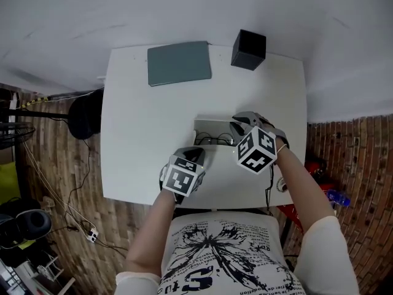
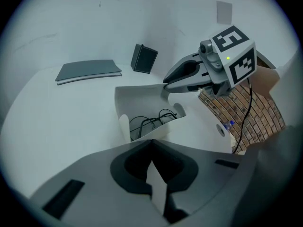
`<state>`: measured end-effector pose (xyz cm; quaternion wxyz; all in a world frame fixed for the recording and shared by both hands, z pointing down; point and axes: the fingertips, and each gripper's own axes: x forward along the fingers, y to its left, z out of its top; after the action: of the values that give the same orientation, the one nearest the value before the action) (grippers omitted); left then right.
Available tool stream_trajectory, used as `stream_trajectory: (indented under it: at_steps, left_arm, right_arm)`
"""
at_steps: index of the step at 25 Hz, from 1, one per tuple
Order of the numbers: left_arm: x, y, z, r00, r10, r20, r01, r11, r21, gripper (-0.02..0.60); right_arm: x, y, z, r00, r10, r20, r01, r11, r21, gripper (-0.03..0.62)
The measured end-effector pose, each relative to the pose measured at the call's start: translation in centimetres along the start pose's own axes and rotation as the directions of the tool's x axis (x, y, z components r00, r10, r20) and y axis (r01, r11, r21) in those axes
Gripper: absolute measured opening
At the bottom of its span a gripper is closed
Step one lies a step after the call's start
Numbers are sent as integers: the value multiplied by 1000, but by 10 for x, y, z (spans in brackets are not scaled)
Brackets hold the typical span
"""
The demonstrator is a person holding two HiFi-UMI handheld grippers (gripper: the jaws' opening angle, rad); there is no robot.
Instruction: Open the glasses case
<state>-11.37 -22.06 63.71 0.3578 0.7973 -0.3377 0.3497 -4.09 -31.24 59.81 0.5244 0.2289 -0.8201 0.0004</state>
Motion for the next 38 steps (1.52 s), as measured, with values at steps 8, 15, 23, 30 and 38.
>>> stream_trajectory:
  at_steps: [8,15,23,30,38]
  left_arm:
    - [1,3,3,1000,-2,7,2,1000,1,13]
    - [1,3,3,1000,1,12,-1,1000,-9,13]
    - [-5,-5,9,997,-11,82,8,999,34,14]
    - [-44,-22,27,980,-22,200,-5,991,134,14]
    - [-133,-45,82,898,-27,439,-98,961,259,14]
  right_arm:
    - [14,-16,0,1000,4,25,-5,1000,18,83]
    - [14,-20,-1,999,-8,41,6,998,60,98]
    - [-15,-16,9,992,-51,117,34,989,142,138]
    - [-74,-23,35,935,-210,287,93,923,373,124]
    - [-164,-29,55,800,-418,431,151,835,529,14]
